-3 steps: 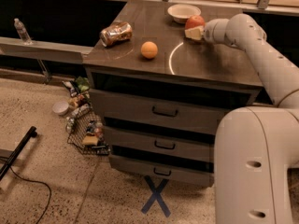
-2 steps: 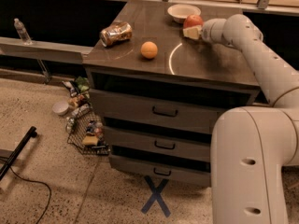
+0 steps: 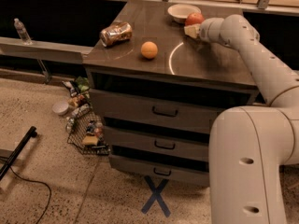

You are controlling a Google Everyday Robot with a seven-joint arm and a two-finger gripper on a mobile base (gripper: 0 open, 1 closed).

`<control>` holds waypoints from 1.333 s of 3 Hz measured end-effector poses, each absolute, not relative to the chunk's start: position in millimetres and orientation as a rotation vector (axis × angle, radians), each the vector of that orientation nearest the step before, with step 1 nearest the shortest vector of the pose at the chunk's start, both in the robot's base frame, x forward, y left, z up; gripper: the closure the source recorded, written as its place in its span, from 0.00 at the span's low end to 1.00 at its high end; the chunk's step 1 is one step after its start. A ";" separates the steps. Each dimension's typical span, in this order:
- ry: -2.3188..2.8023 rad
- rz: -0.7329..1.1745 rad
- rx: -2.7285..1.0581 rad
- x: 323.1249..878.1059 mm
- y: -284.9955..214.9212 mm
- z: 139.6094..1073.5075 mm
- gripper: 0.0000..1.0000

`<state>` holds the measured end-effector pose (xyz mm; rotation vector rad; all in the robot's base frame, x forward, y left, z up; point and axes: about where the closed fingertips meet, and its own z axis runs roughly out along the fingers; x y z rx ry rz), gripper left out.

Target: Move apple near paper bowl

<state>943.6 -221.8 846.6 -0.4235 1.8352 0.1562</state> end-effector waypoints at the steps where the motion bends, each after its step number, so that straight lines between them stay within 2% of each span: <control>1: 1.826 0.149 -0.419 944.5 -222.6 851.2 0.00; 2: 1.826 0.152 -0.406 943.0 -226.6 858.0 0.00; 4: 1.792 0.150 -0.352 914.5 -265.8 910.1 0.00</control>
Offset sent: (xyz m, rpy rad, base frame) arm -0.0038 -0.0181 0.0295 0.0231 -0.0179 -0.0342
